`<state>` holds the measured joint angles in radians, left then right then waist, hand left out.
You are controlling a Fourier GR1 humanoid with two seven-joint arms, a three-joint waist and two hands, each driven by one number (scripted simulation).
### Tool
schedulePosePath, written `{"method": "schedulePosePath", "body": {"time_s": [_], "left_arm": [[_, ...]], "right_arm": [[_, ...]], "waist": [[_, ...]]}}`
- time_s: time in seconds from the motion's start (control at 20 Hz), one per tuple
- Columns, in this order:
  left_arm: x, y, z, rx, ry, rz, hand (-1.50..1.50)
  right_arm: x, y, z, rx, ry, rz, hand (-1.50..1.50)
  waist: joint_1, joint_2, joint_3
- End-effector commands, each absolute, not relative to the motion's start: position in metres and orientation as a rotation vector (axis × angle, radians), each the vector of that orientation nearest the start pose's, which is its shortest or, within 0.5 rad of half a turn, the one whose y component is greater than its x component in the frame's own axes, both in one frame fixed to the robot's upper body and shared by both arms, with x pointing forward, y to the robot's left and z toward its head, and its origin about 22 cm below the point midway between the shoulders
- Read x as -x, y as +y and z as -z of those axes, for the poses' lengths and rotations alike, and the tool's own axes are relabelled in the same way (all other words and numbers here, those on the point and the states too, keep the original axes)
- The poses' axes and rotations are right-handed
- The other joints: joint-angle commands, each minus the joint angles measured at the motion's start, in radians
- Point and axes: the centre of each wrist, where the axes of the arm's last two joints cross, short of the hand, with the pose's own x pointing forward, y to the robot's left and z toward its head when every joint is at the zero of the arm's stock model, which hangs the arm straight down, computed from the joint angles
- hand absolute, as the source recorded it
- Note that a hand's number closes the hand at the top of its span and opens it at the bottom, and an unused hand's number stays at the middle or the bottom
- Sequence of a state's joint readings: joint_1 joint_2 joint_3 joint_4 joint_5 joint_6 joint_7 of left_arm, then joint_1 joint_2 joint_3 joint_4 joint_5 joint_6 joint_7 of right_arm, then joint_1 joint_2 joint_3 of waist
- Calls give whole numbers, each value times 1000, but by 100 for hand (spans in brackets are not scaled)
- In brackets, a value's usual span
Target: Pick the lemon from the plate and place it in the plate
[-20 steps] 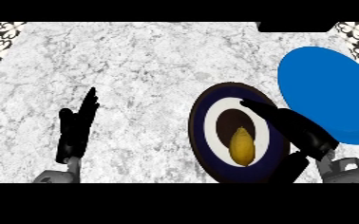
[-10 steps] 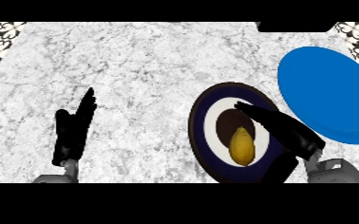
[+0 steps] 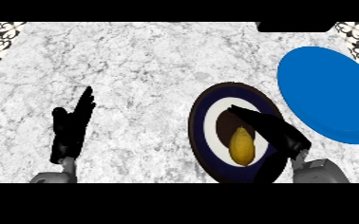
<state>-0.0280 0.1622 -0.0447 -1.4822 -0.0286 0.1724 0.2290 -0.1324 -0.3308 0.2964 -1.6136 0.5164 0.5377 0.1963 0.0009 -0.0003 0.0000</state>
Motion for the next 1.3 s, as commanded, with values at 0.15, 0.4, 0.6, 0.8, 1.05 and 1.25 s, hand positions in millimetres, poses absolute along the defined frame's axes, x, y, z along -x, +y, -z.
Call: {"method": "schedulePosePath", "body": {"time_s": [0.15,0.4,0.6,0.8,1.05,1.25], "left_arm": [[-243,255,10,-266,-1282,40,0],[-234,250,1,-235,-1287,36,0],[-251,236,12,-234,-1282,20,0],[-247,239,10,-245,-1282,30,0],[-246,239,13,-253,-1287,57,0],[-255,264,-1,-229,-1288,34,0]], "right_arm": [[-259,-226,-32,228,-1268,-1334,150],[-253,-210,-22,272,-1297,-1325,150],[-265,-237,-32,425,-1344,-1250,150],[-288,-227,-57,628,-1336,-1109,150],[-323,-233,-71,885,-1326,-1004,150],[-318,-226,-105,959,-1450,-921,150]], "waist": [[0,0,0],[2,-1,0],[-2,0,0],[1,0,0],[9,2,0],[0,-1,0]]}}
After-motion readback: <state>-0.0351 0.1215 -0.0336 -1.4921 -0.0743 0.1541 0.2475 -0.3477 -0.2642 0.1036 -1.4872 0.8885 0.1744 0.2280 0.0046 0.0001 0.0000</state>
